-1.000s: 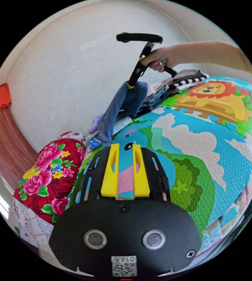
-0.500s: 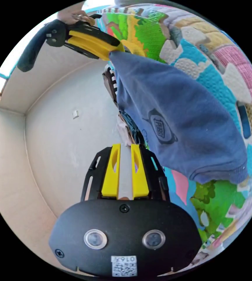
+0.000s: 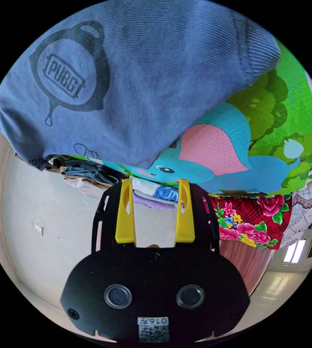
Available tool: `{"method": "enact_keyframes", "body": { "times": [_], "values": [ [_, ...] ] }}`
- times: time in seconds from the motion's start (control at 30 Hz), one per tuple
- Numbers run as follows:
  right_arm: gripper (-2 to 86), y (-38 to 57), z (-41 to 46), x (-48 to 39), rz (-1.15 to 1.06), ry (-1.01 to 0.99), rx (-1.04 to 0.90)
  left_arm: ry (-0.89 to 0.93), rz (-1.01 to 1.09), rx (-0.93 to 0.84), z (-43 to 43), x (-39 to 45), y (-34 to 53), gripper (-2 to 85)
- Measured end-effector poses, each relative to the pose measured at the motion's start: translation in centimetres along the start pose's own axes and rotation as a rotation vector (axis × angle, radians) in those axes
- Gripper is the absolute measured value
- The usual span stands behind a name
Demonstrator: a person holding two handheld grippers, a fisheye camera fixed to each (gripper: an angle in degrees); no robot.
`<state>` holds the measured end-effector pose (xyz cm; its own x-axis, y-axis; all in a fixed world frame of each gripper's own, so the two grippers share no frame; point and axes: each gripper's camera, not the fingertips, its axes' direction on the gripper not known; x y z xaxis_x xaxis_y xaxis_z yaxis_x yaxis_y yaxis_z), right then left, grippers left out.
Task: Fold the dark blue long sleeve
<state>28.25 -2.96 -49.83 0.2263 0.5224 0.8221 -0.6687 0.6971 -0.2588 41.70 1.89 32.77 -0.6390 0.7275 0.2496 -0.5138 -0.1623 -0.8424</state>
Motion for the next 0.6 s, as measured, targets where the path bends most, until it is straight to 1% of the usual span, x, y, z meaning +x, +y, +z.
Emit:
{"method": "enact_keyframes", "body": {
  "times": [0.03,0.1,0.13,0.2,0.3,0.37,0.43,0.47,0.57,0.6],
  "values": [
    [-0.3,0.5,-0.5,0.3,0.008,-0.004,0.004,0.006,0.013,0.025,-0.6,-0.8,-0.8,15.3],
    [-0.3,1.2,-1.2,0.7,0.02,-0.004,0.006,-0.022,0.037,0.005,-0.9,-1.6,-1.8,11.9],
    [-0.4,1.6,-1.7,0.9,0.026,0.0,0.003,-0.065,0.046,-0.008,-1.0,-1.9,-2.2,8.6],
    [-0.4,2.0,-2.4,1.3,0.033,0.001,0.001,-0.138,0.035,-0.013,-1.5,-2.3,-2.2,4.9],
    [-0.3,2.3,-3.8,1.8,0.029,0.003,0.022,-0.112,0.013,-0.02,-2.6,-3.0,-1.8,1.3],
    [-0.2,2.2,-4.7,2.0,0.018,0.008,0.044,-0.179,0.025,-0.045,-3.5,-2.6,-1.4,0.3],
    [0.2,1.7,-6.1,2.4,0.001,0.04,0.085,-0.299,0.009,-0.086,-5.2,-2.0,-0.4,-0.4],
    [0.4,1.5,-6.5,2.6,0.004,0.053,0.1,-0.316,-0.005,-0.092,-5.7,-1.9,-0.1,-0.5],
    [2.1,-0.4,-7.7,5.0,0.067,0.065,0.148,-0.442,-0.109,-0.11,-8.7,-1.7,2.1,-0.7],
    [5.2,-1.6,-7.3,6.4,0.087,0.027,0.133,-0.502,-0.158,-0.102,-9.9,-1.5,2.9,-0.7]
  ]
}}
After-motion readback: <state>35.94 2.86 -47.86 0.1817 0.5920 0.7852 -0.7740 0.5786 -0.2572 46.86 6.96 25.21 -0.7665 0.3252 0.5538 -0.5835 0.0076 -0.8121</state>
